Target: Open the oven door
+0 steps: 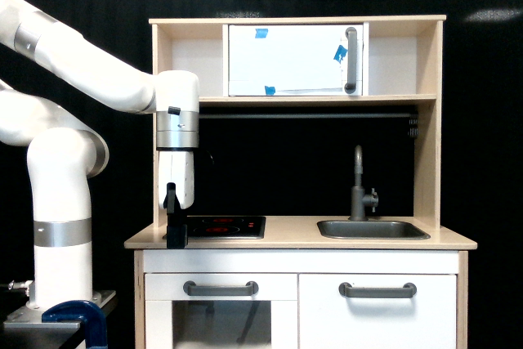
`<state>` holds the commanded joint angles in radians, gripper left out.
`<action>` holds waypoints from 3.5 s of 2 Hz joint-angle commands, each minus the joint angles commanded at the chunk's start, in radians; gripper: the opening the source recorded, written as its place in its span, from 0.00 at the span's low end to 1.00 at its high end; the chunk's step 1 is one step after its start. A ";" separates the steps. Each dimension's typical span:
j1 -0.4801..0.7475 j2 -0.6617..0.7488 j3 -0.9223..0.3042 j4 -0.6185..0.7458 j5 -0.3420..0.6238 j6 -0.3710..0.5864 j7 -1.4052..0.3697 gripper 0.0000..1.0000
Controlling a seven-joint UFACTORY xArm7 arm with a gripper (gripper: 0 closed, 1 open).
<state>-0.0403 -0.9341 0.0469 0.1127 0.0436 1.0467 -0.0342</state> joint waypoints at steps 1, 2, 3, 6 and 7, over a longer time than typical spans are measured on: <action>0.009 0.000 -0.007 0.014 -0.006 -0.003 -0.018 1.00; -0.006 0.158 -0.081 0.093 -0.074 -0.100 -0.176 1.00; 0.072 0.320 -0.198 0.217 -0.070 -0.190 -0.465 1.00; 0.339 0.889 -0.439 0.866 0.400 -0.059 -1.389 1.00; 0.244 1.058 -0.448 1.088 0.682 0.252 -1.819 1.00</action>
<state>0.2038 0.1240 -0.4007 1.2010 0.7260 1.2983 -1.8531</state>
